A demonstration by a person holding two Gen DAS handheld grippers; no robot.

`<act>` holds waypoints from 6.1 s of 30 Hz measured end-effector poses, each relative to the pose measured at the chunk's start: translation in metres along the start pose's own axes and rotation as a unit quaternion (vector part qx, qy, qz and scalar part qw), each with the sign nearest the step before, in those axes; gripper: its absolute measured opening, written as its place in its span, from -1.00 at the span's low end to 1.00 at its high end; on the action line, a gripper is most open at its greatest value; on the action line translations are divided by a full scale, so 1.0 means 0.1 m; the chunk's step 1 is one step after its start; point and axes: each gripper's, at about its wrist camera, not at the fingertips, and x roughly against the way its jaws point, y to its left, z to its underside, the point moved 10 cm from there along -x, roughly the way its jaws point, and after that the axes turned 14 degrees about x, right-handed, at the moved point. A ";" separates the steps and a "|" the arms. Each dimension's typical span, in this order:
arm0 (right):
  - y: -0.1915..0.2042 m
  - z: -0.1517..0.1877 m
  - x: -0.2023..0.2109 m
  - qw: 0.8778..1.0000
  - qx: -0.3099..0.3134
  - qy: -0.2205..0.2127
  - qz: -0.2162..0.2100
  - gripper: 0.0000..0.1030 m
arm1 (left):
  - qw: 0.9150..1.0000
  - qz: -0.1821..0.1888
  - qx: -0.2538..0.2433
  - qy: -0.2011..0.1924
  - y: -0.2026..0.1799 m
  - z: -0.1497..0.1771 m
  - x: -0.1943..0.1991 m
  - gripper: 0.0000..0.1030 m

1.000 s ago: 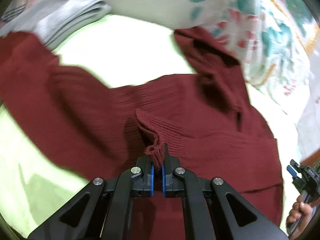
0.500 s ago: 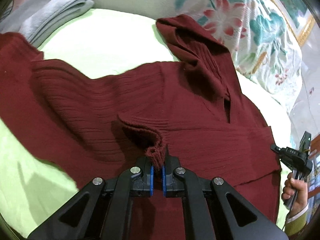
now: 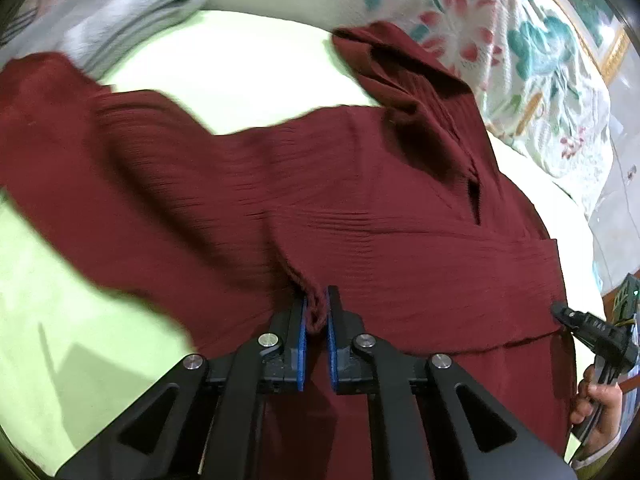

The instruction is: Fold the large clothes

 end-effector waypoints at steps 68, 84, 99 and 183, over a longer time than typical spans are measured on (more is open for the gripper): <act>0.15 0.35 0.93 0.994 -0.050 -0.075 -0.065 -0.23 | 0.977 0.063 -0.203 0.033 -2.22 1.02 -0.81 -0.64; 1.37 0.23 0.33 0.983 0.166 -0.026 -0.074 0.11 | 0.995 -0.052 -0.073 -0.040 -0.19 0.54 0.18 0.03; 2.03 0.15 -0.47 0.912 0.407 -0.011 0.045 -0.75 | 0.993 -0.106 -0.003 -0.058 0.43 0.08 0.01 0.01; -0.04 -0.40 0.00 0.998 0.038 -0.027 0.047 -0.18 | 0.997 -0.058 0.010 -0.056 0.20 -0.31 -0.21 0.06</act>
